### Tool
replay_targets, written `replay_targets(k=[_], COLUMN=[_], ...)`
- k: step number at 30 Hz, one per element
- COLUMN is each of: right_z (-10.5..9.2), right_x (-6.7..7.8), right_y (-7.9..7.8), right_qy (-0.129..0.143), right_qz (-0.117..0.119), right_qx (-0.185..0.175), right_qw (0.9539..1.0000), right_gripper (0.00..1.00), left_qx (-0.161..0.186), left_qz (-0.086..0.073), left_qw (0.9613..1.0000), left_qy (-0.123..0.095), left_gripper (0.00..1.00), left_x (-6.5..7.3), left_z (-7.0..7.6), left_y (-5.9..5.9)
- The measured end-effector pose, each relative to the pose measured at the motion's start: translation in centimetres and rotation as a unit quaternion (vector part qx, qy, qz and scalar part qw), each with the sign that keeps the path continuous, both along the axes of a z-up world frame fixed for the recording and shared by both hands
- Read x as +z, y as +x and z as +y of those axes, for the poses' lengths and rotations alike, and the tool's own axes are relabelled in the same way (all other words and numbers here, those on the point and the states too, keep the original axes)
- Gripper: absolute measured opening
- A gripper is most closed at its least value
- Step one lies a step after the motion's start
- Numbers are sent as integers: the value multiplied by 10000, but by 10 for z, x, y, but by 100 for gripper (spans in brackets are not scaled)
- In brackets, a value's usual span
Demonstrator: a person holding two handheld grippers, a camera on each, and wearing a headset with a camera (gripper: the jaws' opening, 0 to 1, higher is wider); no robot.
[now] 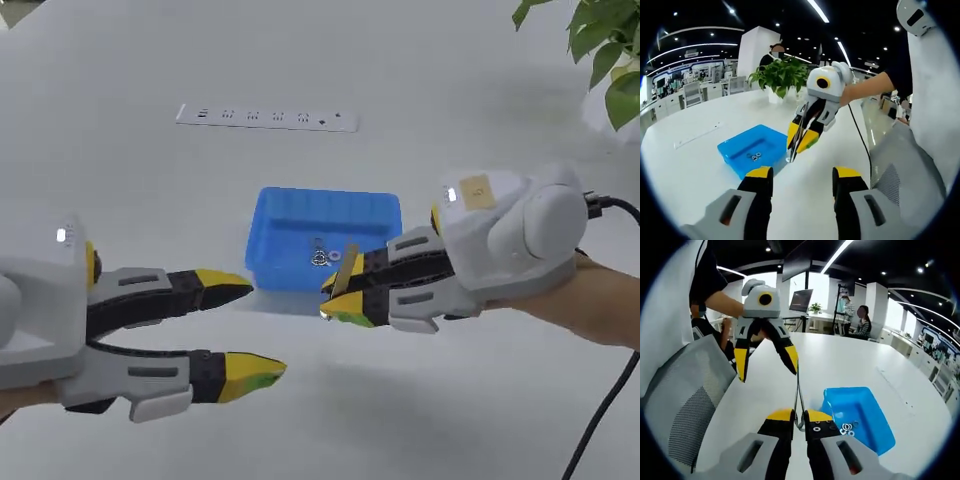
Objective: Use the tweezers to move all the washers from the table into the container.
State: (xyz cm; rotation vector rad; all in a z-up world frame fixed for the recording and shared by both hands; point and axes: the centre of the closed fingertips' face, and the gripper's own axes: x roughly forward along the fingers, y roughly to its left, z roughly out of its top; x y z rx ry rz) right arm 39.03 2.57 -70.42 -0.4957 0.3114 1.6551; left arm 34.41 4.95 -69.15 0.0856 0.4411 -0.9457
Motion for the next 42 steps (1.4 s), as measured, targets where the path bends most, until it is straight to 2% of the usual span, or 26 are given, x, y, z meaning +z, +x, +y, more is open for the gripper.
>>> replay_targets(k=[5, 9, 13, 15, 20, 22, 25, 31, 35, 39, 42], right_z=[3, 6, 11, 14, 25, 29, 34, 35, 34, 33, 32], right_x=[15, 29, 36, 35, 22, 13, -2, -26, -39, -48, -48], right_y=[11, 26, 47, 54, 74, 80, 86, 91, 93, 95, 93], right_qy=[81, 189, 311, 342, 283, 207, 86, -171, -304, -378, -370], right_qz=[-202, -296, -319, -296, -231, -233, -192, -149, -139, -93, -74], right_qx=[-42, -137, -277, -321, -409, -426, -451, -467, -443, -458, -452], right_qw=[9998, 9993, 9986, 9985, 9985, 9986, 9988, 9987, 9985, 9982, 9983], right_gripper=[9, 9, 9, 9, 9, 9, 9, 9, 9, 9, 9], left_qx=[67, 112, 199, 237, 350, 377, 391, 551, 572, 575, 616], left_qz=[11, -22, 64, 42, 25, 15, 90, 129, 124, 150, 153], left_qw=[10000, 9999, 9997, 9997, 9992, 9992, 9992, 9984, 9983, 9982, 9980], left_qy=[-37, -87, -87, -75, -192, -139, -45, -69, -5, 28, 4], left_gripper=[65, 72, 77, 78, 86, 90, 93, 100, 99, 99, 99], left_x=[0, 0, -3, -3, -1, -4, -11, -16, -19, -20, -19], left_z=[3, 3, 8, 11, 18, 20, 24, 29, 28, 24, 25], left_y=[-8, -10, -11, -11, -12, -14, -17, -15, -15, -15, -15])
